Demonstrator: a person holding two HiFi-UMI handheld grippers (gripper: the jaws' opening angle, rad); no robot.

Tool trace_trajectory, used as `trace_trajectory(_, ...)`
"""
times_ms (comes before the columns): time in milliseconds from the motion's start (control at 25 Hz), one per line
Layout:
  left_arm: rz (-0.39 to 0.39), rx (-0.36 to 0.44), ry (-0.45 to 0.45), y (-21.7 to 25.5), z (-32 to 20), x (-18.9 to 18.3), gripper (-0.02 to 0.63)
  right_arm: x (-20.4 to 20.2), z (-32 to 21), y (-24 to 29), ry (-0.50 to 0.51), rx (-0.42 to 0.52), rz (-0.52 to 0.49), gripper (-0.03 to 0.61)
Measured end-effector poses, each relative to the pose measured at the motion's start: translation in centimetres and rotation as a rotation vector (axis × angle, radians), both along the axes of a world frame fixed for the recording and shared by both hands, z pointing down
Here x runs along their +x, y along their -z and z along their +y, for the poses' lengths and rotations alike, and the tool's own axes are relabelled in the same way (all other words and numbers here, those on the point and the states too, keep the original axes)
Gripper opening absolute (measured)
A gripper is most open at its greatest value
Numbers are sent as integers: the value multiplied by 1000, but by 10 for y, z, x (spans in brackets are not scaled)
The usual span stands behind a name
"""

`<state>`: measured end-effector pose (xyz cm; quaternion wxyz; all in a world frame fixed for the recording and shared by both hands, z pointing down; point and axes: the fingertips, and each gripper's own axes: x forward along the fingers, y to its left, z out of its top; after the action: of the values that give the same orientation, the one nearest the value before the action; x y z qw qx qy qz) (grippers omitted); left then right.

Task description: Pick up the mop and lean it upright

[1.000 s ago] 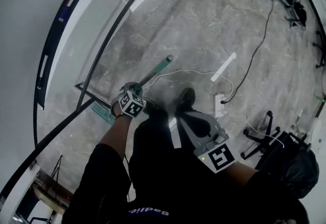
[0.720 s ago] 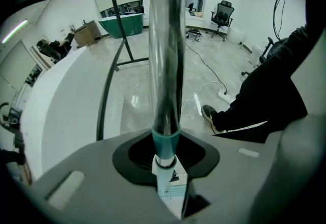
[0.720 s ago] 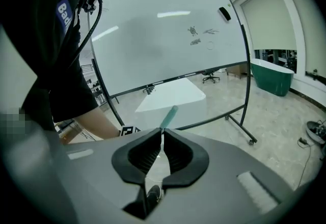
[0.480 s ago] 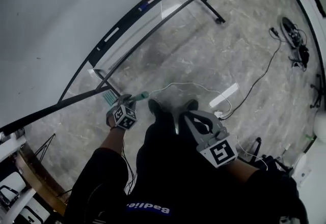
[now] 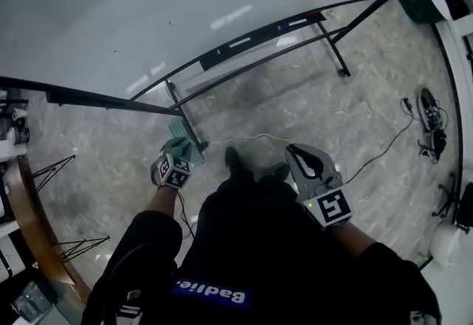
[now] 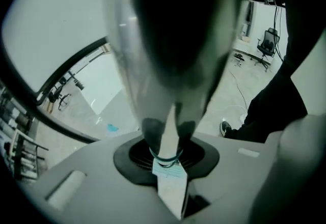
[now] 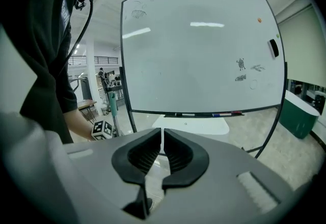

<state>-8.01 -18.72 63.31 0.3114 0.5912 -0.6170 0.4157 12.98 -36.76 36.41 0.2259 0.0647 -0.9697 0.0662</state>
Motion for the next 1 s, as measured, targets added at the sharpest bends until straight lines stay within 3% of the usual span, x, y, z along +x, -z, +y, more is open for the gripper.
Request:
trace_trajectory(440,-32,183,373,73,89,-34,107,-55,35,34,202,62,-78,23)
trace_trajectory(800,-160,446,594,199,116,18,107,-37,48,53,387,65,-162,23)
trace_trajectory(1000,-243,601,645,279,110,57,106,-17,61,49,488,14,-180,23)
